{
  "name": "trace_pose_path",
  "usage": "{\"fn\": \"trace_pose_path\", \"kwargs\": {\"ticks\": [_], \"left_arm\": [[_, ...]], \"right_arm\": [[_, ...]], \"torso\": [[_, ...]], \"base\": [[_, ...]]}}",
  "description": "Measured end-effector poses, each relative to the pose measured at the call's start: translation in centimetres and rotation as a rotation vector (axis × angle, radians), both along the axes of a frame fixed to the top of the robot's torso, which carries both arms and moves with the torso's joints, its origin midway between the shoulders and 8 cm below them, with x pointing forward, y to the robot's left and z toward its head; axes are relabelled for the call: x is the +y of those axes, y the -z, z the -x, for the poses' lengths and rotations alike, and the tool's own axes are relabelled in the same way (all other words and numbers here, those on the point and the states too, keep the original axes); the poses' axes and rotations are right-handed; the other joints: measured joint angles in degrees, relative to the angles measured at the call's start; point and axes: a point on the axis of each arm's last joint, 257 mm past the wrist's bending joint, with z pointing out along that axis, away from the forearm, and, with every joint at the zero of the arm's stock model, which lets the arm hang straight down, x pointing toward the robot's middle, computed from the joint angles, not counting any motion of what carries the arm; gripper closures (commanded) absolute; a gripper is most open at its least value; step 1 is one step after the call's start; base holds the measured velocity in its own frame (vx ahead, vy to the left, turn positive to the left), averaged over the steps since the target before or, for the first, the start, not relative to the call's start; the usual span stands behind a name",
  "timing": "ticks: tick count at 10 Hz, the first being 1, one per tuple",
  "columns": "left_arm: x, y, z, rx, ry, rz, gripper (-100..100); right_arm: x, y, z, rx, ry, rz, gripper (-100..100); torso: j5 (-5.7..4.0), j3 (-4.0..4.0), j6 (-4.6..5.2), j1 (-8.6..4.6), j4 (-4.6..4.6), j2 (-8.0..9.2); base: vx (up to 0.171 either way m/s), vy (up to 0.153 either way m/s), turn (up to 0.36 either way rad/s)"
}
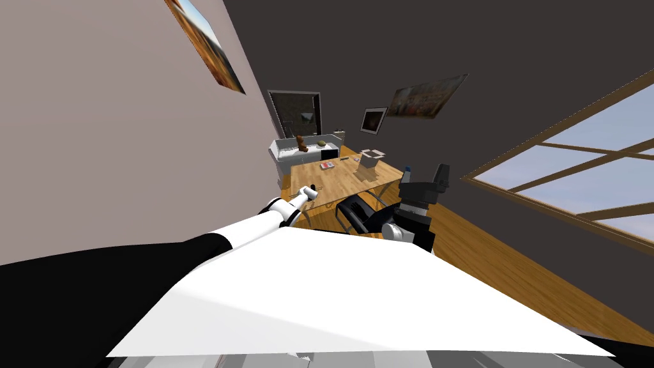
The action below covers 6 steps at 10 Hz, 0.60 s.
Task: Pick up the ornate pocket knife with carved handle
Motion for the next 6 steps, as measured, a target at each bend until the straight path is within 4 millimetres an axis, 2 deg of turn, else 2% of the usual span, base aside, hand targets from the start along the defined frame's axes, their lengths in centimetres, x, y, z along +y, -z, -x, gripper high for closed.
{"fn": "trace_pose_path", "kwargs": {"ticks": [1,3,4,5,6], "left_arm": [[1.6,0.3,0.4,0.0,-0.016,0.001,-100],[2.9,1.0,0.9,0.005,-0.03,0.001,-100],[4.2,1.3,1.1,0.003,-0.044,0.002,-100],[5.7,1.5,1.4,0.002,-0.059,0.002,-100],[6.3,1.6,1.7,-0.004,-0.061,0.002,-100]], "right_arm": [[0.0,0.0,0.0,0.0,0.0,0.0,0],[0.0,0.0,0.0,0.0,0.0,0.0,0],[0.0,0.0,0.0,0.0,0.0,0.0,0],[0.0,0.0,0.0,0.0,0.0,0.0,0],[0.0,0.0,0.0,0.0,0.0,0.0,0]], "torso": [[-0.02,-0.02,0.02,-0.12,-0.01,-0.03],[-0.04,-0.03,0.01,-0.16,-0.01,-0.04],[-0.04,-0.02,0.02,-0.19,-0.01,-0.03],[-0.05,-0.02,0.02,-0.24,-0.01,-0.03],[-0.04,-0.01,-0.01,-0.17,-0.01,-0.02]], "base": [[0.019,-0.045,-0.102],[0.01,-0.043,-0.105],[0.011,-0.062,-0.2],[0.012,-0.041,-0.032],[0.008,-0.016,0.039]]}}
